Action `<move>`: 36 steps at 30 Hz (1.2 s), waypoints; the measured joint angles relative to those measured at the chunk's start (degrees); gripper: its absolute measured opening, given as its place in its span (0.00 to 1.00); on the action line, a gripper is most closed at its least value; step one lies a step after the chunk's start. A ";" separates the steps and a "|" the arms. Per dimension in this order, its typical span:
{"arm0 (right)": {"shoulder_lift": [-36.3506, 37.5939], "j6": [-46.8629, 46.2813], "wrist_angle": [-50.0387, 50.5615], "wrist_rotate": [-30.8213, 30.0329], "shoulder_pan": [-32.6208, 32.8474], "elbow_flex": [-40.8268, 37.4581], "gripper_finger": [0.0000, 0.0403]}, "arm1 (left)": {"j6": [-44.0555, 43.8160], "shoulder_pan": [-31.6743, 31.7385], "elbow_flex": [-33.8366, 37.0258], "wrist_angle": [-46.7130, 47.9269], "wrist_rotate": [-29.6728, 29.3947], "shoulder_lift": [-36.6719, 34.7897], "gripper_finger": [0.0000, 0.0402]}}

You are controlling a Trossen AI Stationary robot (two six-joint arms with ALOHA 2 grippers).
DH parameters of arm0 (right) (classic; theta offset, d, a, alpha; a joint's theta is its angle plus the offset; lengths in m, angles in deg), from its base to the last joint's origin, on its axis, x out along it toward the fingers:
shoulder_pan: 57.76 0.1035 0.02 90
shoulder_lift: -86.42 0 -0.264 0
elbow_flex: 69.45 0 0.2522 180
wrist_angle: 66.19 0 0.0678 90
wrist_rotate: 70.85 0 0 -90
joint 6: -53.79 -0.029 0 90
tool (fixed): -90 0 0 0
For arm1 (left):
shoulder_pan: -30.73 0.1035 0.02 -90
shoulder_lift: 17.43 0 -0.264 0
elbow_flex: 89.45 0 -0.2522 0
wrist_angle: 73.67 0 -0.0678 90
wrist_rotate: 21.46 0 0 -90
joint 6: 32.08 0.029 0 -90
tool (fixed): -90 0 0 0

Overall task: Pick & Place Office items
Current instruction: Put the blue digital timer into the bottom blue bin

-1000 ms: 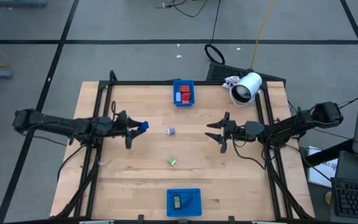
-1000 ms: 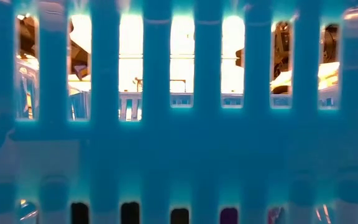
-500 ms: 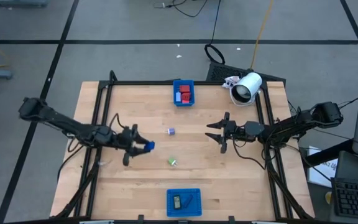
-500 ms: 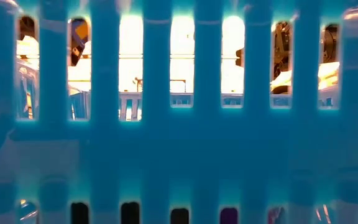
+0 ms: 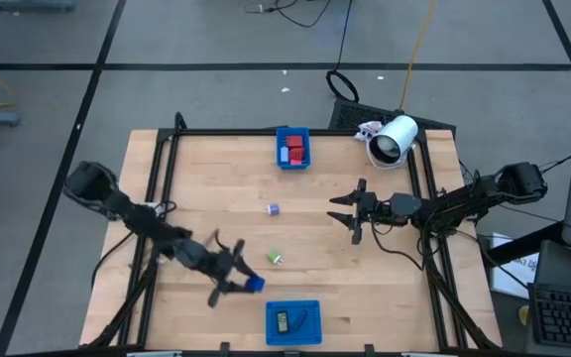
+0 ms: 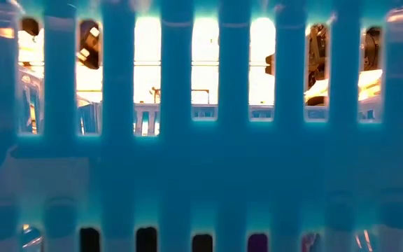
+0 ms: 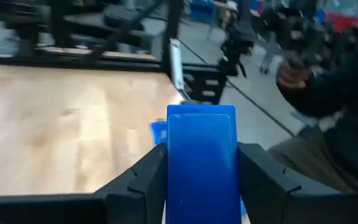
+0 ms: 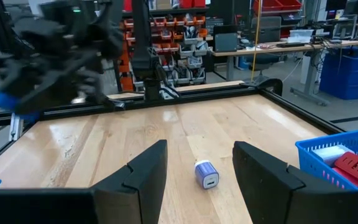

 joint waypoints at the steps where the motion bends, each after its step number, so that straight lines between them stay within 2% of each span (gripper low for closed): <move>1: 0.00 -0.01 0.01 0.00 0.00 0.00 0.42 | 1.05 -0.42 -2.20 0.68 0.88 2.16 0.41; 4: 0.00 -0.01 -0.01 0.00 0.00 0.00 0.42 | 2.65 -0.87 -9.01 4.28 4.74 7.45 0.40; 6: 0.00 -0.01 0.05 0.00 0.00 0.00 0.42 | 1.72 -0.86 -13.99 9.84 6.85 9.86 0.39; 12: 0.02 -0.01 0.08 0.00 0.00 0.02 0.42 | -0.18 -1.15 -28.94 31.40 7.45 15.27 0.41; 16: 0.01 -0.01 0.07 0.00 0.00 0.02 0.42 | 1.78 -1.24 -34.88 36.35 9.11 19.32 0.40; 21: 0.00 -0.01 0.12 0.00 0.00 0.02 0.42 | 2.48 -0.70 -36.05 33.45 12.85 22.39 0.39; 36: 0.02 -0.01 0.04 0.20 0.00 0.02 0.42 | 1.71 -0.26 -36.06 32.67 13.05 23.23 0.44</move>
